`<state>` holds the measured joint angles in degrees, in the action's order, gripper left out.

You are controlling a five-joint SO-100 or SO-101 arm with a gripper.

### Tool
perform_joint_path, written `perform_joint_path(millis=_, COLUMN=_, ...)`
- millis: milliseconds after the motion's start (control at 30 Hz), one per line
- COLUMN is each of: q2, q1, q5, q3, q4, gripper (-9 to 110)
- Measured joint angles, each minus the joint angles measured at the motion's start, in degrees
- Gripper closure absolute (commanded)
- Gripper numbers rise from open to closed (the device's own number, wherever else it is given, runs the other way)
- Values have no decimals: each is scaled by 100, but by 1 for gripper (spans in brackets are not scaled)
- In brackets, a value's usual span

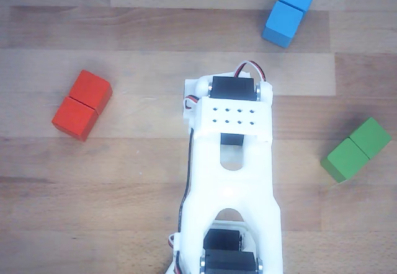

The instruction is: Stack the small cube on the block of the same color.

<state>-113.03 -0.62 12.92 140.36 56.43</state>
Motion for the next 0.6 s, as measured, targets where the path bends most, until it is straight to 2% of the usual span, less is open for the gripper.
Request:
perform_joint_path(millis=433, q2=0, q1=0, q5=9, q3=-9, q4=-53, gripper=87)
perform_joint_path(millis=600, q2=0, q1=0, q5=9, q3=-598, q4=492, gripper=87)
